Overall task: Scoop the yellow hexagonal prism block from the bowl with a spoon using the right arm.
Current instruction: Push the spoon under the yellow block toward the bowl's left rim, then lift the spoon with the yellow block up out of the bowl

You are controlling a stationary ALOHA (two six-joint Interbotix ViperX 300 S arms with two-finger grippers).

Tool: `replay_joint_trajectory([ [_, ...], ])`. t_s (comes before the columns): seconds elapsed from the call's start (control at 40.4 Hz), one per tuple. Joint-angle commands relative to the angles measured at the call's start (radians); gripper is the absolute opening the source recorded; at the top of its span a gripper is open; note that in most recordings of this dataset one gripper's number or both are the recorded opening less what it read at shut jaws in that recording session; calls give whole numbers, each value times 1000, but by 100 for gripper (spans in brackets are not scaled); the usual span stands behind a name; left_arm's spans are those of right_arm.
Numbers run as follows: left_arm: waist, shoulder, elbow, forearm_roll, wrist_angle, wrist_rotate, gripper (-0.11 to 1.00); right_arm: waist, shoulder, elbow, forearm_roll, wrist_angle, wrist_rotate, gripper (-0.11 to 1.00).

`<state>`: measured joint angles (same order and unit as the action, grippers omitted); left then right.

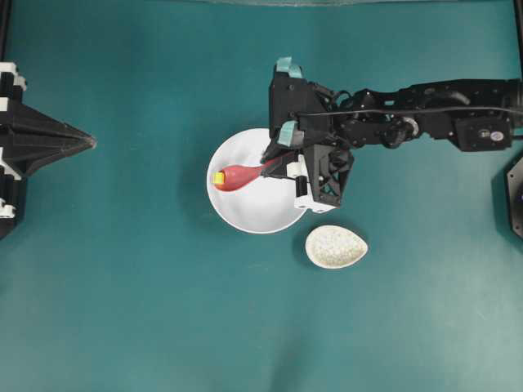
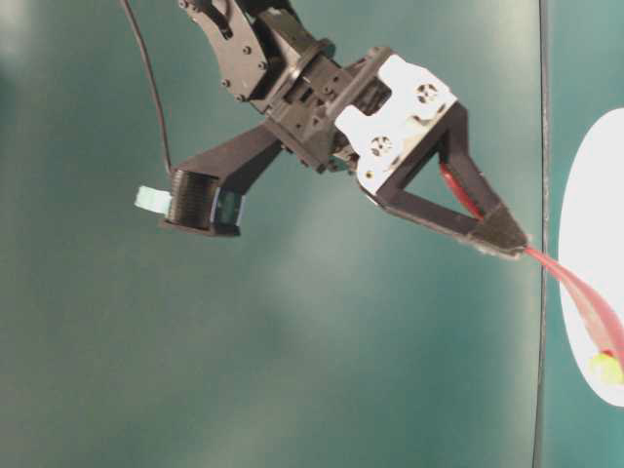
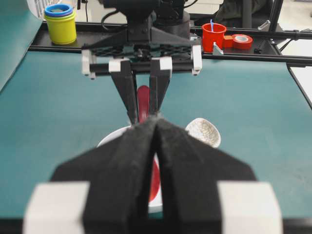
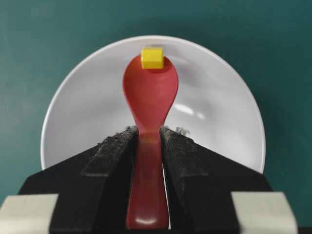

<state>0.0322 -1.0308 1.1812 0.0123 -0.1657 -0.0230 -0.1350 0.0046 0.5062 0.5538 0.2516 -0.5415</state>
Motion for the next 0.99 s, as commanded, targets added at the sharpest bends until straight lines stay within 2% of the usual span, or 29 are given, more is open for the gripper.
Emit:
replay_joint_trajectory([
  [0.0, 3, 5, -29, 3, -11, -2, -1, 2, -43, -5, 3, -8, 2, 23],
  [0.322, 3, 6, -29, 3, -11, -3, -1, 2, -123, 41, 3, -61, 2, 23],
  [0.569, 3, 5, -29, 3, -11, -3, -1, 18, -210, 129, 3, -238, 2, 23],
  [0.768, 3, 5, -29, 3, -11, -2, -1, 66, -290, 212, 3, -377, 2, 23],
  [0.966, 3, 5, -29, 3, -12, -2, -1, 118, -371, 276, 3, -462, 2, 23],
])
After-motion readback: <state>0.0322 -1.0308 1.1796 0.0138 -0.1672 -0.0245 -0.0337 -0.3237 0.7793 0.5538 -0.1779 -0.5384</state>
